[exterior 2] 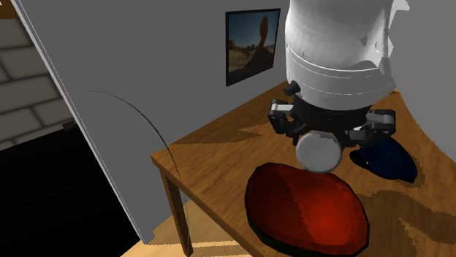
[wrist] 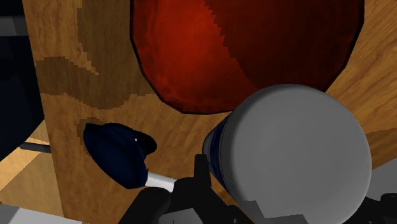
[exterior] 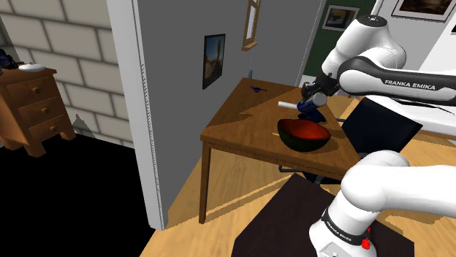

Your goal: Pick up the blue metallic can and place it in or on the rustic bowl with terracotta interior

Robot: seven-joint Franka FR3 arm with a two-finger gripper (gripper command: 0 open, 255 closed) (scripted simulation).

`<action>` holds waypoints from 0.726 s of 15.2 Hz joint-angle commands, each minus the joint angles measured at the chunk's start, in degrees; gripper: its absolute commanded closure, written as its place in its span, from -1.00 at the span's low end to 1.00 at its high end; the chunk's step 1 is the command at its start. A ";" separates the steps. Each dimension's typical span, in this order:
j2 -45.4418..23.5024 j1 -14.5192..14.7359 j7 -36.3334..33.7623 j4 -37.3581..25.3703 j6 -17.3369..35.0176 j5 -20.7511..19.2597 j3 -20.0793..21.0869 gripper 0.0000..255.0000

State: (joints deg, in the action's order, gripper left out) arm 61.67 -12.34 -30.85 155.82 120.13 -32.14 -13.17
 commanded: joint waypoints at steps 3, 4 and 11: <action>2.87 -0.29 1.10 0.40 -2.27 0.43 0.20 1.00; 3.03 -0.44 0.91 1.21 -1.65 0.15 0.02 1.00; 3.75 -1.65 -0.50 6.68 2.94 -2.02 -1.35 1.00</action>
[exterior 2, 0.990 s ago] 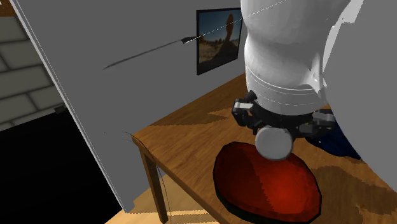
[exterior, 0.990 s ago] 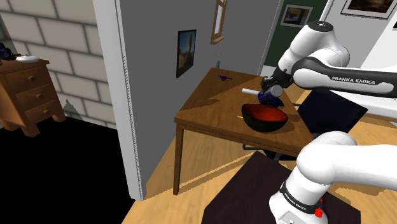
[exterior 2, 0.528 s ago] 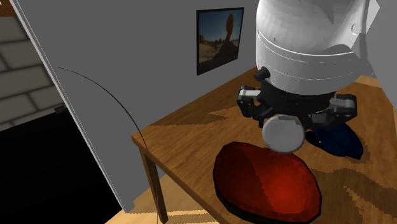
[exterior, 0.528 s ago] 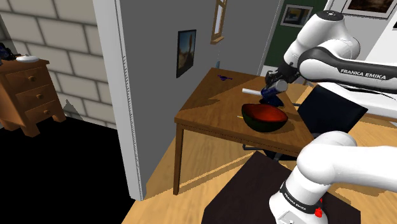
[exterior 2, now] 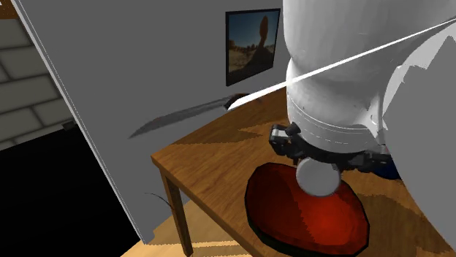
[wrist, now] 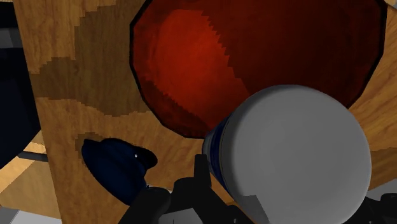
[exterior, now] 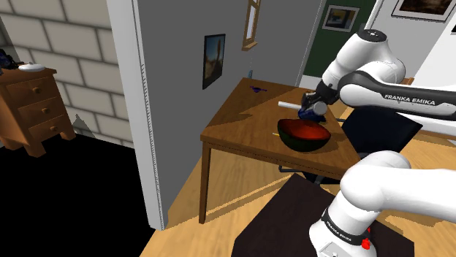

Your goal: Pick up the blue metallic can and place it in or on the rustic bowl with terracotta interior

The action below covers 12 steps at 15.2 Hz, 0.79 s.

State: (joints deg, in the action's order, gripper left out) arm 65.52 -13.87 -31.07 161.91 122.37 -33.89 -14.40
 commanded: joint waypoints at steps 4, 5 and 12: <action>-0.08 -0.98 -1.14 3.56 3.56 -1.72 -0.98 1.00; -0.12 -1.21 -1.36 4.28 4.30 -2.11 -1.20 1.00; -0.16 -1.33 -1.48 4.64 4.69 -2.31 -1.31 1.00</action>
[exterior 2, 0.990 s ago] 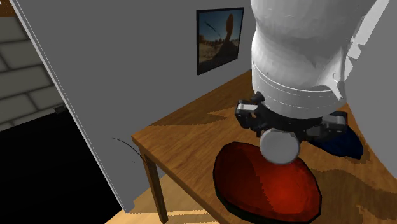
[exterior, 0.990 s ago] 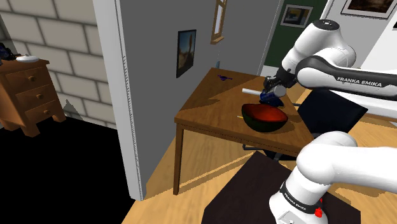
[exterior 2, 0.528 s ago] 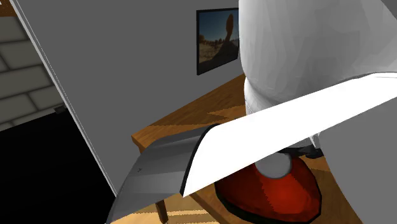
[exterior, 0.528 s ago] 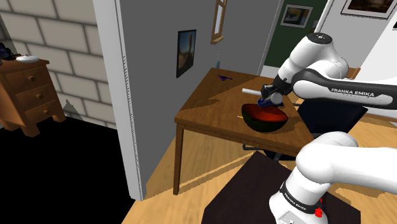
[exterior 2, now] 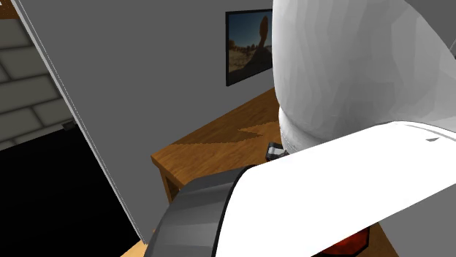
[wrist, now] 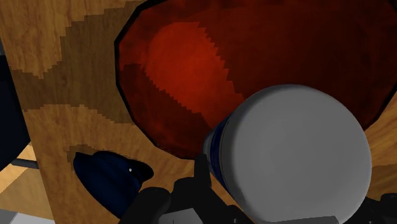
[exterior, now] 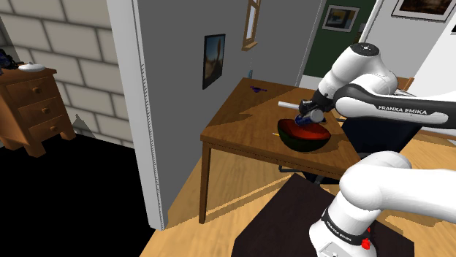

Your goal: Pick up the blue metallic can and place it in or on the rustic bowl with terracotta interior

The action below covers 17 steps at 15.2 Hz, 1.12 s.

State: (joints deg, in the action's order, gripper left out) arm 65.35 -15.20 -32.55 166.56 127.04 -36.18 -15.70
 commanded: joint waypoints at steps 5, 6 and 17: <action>0.02 0.00 0.00 -0.01 0.01 -0.01 0.00 -1.00; 0.02 0.00 0.00 -0.01 0.01 -0.01 0.00 -1.00; 5.58 2.13 1.36 -3.80 -9.72 4.78 4.29 -1.00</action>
State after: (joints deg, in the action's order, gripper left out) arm 70.90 -13.09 -31.18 162.78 117.39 -31.45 -11.45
